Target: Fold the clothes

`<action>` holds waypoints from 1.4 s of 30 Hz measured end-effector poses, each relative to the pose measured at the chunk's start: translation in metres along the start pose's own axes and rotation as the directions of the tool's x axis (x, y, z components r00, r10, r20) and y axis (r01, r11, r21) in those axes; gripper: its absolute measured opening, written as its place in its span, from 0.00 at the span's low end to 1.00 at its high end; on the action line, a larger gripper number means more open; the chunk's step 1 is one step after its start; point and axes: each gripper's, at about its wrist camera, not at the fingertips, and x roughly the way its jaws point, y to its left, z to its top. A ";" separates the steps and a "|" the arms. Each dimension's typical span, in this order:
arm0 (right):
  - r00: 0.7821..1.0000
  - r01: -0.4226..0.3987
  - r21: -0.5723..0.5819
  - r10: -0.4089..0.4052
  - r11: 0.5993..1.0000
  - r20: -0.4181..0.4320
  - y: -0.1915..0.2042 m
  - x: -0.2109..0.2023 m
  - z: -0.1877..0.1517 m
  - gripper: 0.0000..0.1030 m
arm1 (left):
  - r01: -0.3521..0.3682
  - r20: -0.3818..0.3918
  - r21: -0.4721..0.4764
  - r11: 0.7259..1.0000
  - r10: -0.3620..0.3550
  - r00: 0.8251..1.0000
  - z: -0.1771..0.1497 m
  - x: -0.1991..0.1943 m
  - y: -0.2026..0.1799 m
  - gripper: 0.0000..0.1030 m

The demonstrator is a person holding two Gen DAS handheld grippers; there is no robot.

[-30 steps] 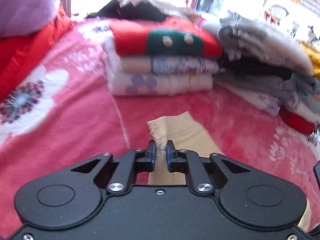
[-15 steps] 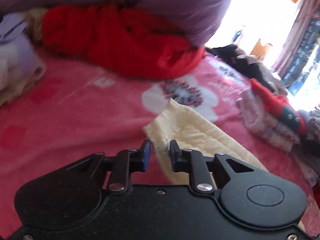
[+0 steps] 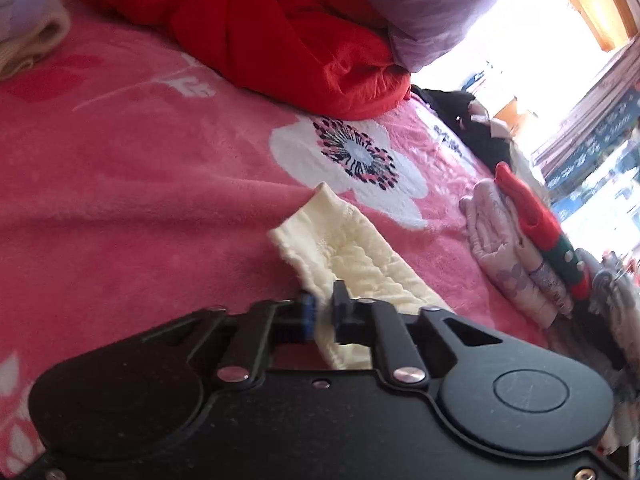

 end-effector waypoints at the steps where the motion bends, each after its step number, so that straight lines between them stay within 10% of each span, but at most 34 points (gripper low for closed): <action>1: 1.000 -0.002 0.008 0.002 1.000 0.014 -0.001 -0.002 0.005 0.11 | -0.004 0.035 0.042 0.999 0.003 0.999 0.003 -0.005 -0.004 0.06; 9: 0.991 0.085 -0.116 -0.072 0.990 0.109 0.015 0.009 0.055 0.09 | -0.092 0.259 0.094 0.991 0.065 0.964 0.021 -0.044 0.013 0.06; 12: 0.991 0.095 -0.047 -0.090 0.994 0.100 0.001 0.020 0.058 0.19 | -0.232 0.110 0.117 0.966 0.219 0.969 0.020 -0.021 0.028 0.16; 20: 0.993 0.048 0.130 -0.061 0.990 0.098 -0.032 0.006 0.046 0.44 | -0.215 0.147 0.070 0.974 0.203 0.968 -0.012 -0.099 0.039 0.39; 27: 0.993 -0.020 0.330 -0.020 0.944 0.117 -0.054 -0.039 0.003 0.55 | -0.186 0.151 -0.107 0.977 0.201 0.968 -0.083 -0.210 0.072 0.50; 33: 0.992 -0.085 0.466 0.030 0.881 0.124 -0.052 -0.060 -0.044 0.65 | -0.175 0.135 -0.340 0.924 0.232 0.963 -0.140 -0.283 0.121 0.58; 42: 0.998 -0.061 0.473 0.070 0.879 -0.001 0.006 -0.066 -0.117 0.66 | -0.143 0.052 -0.508 0.849 0.196 0.979 -0.176 -0.294 0.160 0.62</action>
